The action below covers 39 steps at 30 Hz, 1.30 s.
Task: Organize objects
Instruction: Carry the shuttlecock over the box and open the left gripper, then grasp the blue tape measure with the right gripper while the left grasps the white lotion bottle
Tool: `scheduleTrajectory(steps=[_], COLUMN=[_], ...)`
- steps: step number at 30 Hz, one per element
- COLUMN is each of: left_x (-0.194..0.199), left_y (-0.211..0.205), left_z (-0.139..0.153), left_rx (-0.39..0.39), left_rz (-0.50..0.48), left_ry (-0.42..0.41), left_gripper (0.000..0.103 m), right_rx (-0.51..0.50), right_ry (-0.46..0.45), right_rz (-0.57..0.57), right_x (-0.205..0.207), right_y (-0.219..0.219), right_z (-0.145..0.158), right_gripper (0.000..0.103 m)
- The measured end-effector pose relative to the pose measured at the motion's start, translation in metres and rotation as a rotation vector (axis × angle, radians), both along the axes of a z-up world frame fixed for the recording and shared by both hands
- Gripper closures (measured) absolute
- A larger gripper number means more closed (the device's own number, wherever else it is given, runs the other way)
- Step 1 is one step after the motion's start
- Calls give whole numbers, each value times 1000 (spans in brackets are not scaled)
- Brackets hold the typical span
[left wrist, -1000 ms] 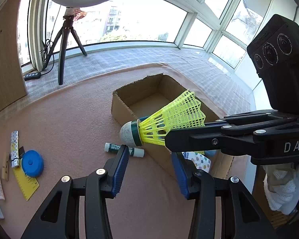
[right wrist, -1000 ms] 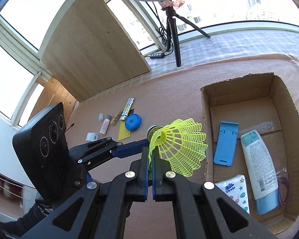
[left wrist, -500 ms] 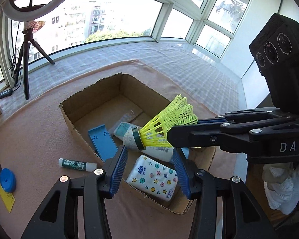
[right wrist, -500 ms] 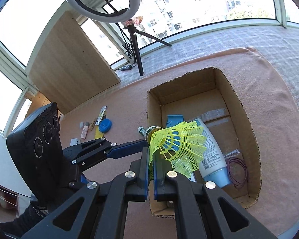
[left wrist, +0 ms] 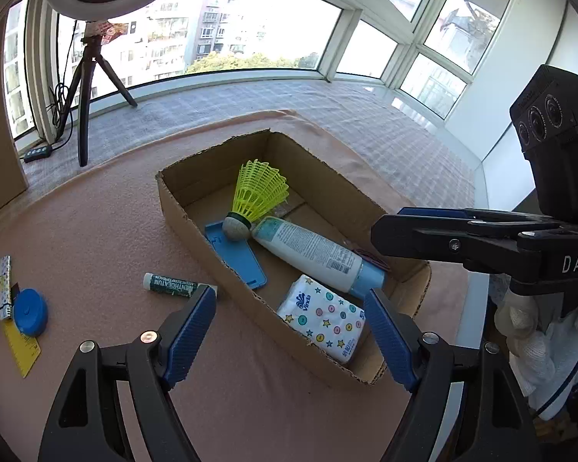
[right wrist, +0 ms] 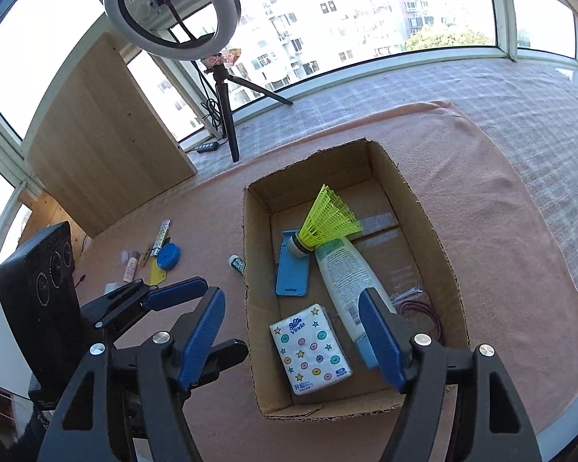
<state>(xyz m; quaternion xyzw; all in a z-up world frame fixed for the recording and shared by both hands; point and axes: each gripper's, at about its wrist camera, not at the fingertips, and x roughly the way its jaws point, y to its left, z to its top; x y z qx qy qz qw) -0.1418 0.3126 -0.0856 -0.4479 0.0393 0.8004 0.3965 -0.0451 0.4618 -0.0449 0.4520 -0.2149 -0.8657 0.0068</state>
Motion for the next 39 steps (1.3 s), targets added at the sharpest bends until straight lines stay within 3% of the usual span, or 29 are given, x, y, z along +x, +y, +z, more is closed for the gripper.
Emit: scheduleTrajectory(steps=[12,25,33,39], left_x=[-12,-44,-73,-95], left_y=[-93,-222,-270,-288], left_z=[-1,-9,-17,-29], left_rx=[-33,-116,-182,-213], left_rz=[174,426,510,542], left_ry=[-5,-14,-26,-54], left_gripper=[21,21,26,28], right_rx=[45,112,157,156], right_ry=[44,77,98,45], right_rz=[56,214,270,329], right_x=[-9,-65,-108,-142], right_y=[-43,-123,-163,-186], right_z=[1,4,-1,-15], right_gripper=[34,34,34,34])
